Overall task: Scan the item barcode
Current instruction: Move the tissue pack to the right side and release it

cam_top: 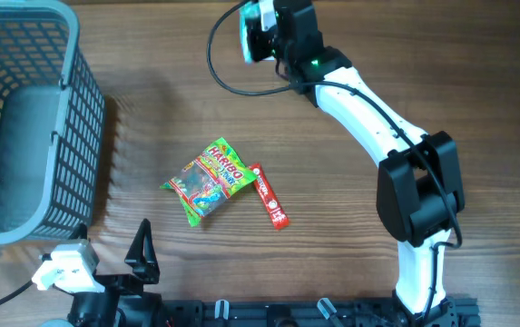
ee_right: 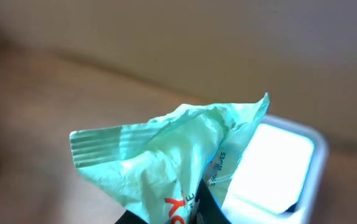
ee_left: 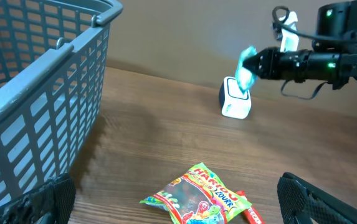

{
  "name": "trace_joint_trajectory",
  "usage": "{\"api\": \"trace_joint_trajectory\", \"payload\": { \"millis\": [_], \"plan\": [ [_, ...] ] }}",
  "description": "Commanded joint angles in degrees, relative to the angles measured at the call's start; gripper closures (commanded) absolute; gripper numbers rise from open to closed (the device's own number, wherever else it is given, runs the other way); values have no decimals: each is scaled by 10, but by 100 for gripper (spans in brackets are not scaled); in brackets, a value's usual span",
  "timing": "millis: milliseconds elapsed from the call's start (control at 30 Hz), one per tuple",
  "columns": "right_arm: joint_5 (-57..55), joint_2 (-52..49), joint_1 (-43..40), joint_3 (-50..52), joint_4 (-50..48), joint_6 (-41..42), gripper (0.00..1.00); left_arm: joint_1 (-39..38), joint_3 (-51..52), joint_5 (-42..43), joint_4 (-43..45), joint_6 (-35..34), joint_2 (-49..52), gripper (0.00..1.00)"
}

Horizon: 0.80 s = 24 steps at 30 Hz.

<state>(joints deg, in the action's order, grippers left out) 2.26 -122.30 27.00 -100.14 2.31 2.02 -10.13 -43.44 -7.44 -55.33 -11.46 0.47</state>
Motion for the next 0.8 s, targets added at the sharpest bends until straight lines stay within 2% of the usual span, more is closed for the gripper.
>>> {"api": "trace_joint_trajectory", "payload": {
  "millis": [0, 133, 233, 400, 467, 633, 767],
  "plan": [
    [-93, -33, -9, -17, -61, -117, 96, -4, 1, 5, 2, 5, -1, 0],
    [-102, -101, -27, -69, -107, -150, 96, -4, 1, 5, 2, 5, -1, 0],
    [-105, -147, -34, -118, -99, -158, 96, -4, 1, 5, 2, 5, -1, 0],
    [-146, -159, -28, -125, -105, -212, 95, -4, 1, 5, 2, 5, -1, 0],
    [-174, -158, -29, -126, -92, -201, 96, -4, 1, 5, 2, 5, -1, 0],
    [-222, -124, -36, -133, 3, -178, 96, -4, 1, 5, 2, 5, -1, 0],
    [-339, -75, -85, -133, 161, -149, 96, -4, 1, 5, 2, 5, -1, 0]
  ]
}}
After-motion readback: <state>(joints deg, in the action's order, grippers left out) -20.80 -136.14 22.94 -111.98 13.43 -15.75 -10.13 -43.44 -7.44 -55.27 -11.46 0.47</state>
